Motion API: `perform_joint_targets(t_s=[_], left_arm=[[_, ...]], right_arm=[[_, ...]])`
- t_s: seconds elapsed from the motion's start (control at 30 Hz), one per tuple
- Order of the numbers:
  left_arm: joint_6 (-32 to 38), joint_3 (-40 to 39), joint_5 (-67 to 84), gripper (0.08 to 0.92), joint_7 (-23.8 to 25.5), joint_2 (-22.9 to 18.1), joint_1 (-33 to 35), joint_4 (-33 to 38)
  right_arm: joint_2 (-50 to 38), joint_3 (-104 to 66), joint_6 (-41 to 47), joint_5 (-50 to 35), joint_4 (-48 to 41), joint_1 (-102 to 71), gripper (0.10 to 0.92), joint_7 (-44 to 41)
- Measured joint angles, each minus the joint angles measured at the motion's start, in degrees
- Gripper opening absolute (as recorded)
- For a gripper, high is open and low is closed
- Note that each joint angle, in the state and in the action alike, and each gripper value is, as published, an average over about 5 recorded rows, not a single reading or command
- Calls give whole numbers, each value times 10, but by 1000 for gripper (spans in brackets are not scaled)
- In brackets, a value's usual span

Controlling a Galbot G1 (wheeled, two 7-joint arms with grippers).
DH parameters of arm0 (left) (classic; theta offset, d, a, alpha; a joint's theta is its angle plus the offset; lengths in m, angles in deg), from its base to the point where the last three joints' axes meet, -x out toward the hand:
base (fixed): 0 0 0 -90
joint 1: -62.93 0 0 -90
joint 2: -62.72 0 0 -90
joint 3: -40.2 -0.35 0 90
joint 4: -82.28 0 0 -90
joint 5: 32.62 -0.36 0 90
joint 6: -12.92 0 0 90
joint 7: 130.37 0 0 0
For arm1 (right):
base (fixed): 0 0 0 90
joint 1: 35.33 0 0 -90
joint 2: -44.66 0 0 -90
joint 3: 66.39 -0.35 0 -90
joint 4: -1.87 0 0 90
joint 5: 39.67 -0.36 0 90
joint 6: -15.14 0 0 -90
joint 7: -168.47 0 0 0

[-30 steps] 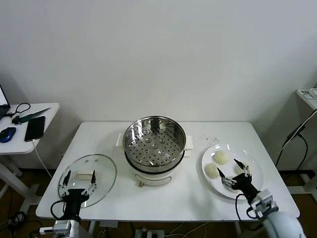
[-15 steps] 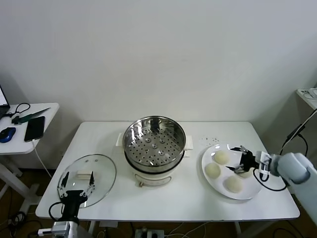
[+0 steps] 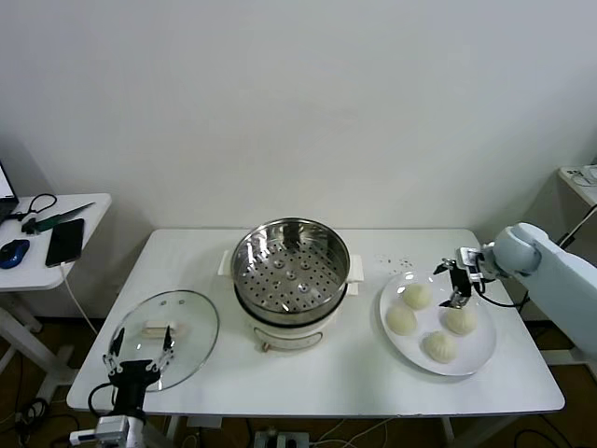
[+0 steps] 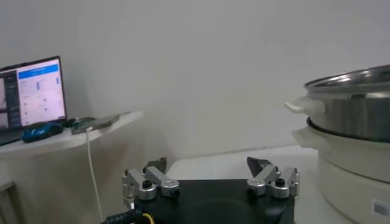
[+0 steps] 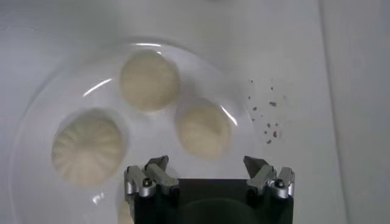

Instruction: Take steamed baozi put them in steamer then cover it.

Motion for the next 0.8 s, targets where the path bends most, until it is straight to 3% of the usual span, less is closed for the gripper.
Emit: perform_joint_targets(t_s=[0.8], left_arm=[[-4,13,3,823,-5,6,1,-7]], right_arm=[[125,70,-14,24,-148,41,823,-20]])
